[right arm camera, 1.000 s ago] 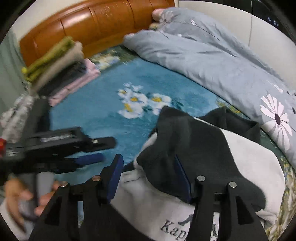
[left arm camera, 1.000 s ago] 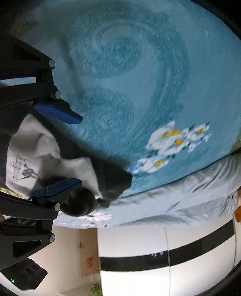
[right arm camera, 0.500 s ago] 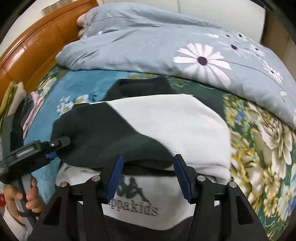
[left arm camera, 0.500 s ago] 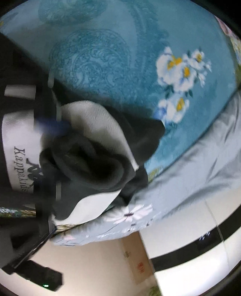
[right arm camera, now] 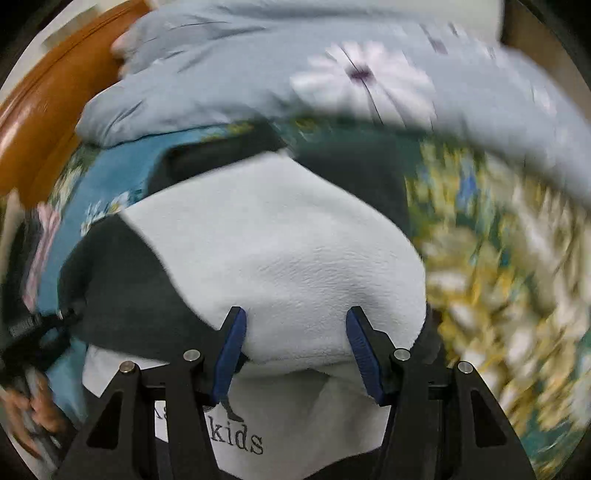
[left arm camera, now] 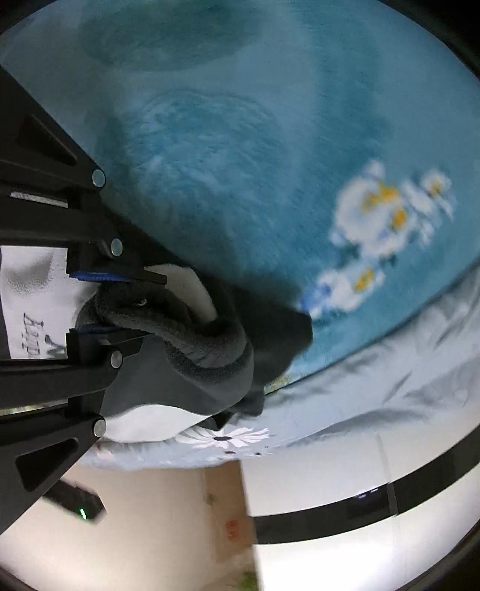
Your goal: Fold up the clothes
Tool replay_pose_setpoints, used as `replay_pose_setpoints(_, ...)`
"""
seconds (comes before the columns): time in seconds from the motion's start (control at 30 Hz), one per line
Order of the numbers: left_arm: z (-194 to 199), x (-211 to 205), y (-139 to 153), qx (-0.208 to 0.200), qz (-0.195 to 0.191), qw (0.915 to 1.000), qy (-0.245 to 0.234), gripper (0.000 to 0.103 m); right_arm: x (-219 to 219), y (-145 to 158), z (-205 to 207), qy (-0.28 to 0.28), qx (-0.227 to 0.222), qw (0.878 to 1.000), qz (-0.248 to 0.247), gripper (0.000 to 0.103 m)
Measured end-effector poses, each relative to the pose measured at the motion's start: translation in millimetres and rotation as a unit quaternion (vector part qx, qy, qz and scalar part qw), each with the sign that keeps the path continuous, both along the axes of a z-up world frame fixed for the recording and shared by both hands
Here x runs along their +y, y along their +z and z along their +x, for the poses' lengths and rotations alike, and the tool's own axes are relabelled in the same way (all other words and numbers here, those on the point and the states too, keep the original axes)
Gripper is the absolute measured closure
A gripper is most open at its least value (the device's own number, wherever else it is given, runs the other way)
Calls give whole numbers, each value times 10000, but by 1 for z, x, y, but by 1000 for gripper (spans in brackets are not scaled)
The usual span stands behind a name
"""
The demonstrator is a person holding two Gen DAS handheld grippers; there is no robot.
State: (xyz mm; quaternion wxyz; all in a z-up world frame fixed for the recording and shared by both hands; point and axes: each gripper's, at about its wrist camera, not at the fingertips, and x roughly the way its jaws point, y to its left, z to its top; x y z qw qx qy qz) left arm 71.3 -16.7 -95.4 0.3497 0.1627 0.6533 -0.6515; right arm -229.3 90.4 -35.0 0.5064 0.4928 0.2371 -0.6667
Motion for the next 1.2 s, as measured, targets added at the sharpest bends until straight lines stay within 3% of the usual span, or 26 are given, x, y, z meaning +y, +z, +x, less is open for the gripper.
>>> replay_pose_setpoints(0.2, -8, -6, -4, -154, -79, 9997, -149, 82, -5, -29, -9, -102, -161, 9993, 310, 44)
replay_pose_setpoints(0.37, 2, -5, -10, 233, 94, 9997, 2, 80, -8, -30, -4, 15, -12, 9992, 400, 38)
replay_pose_setpoints(0.43, 6, 0, -2, 193, 40, 9998, -39, 78, -9, -30, -2, 61, 48, 9990, 436, 38)
replay_pose_setpoints(0.6, 7, 17, 26, -712, -270, 9964, -370, 56, 12, -20, -4, -37, -142, 9992, 363, 38)
replay_pose_setpoints(0.8, 1, 41, 24, -1844, 131, 9786, -902, 55, 66, -12, -15, -367, -526, 9973, 349, 38)
replay_pose_setpoints(1.03, 16, 57, 3, -2157, 1194, 9651, -886, 55, 148, -21, -27, -549, -675, 9944, 593, 38)
replay_pose_setpoints(1.2, 16, 65, 9, -2361, 1154, 9603, -937, 55, 202, -27, -31, -553, -797, 9922, 781, 38)
